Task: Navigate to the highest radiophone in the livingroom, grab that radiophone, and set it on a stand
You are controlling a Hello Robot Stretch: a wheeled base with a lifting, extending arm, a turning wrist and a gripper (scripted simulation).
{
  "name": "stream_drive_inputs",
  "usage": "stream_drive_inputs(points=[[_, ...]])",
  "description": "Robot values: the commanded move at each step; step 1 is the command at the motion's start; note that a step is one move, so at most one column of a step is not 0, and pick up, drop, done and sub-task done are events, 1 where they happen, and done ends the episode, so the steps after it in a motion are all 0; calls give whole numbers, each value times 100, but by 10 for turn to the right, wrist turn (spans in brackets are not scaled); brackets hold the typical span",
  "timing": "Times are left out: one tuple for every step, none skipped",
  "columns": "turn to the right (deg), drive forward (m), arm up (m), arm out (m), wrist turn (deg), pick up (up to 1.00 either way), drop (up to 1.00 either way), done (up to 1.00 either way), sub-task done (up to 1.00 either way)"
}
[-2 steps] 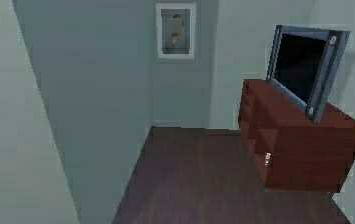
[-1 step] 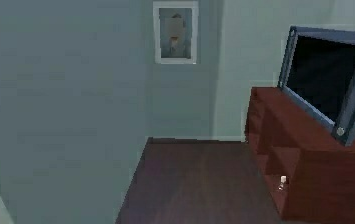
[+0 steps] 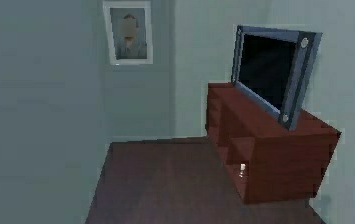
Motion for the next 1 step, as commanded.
stream_drive_inputs(points=[[0, 100, 0, 0, 0, 0, 0, 0, 0]])
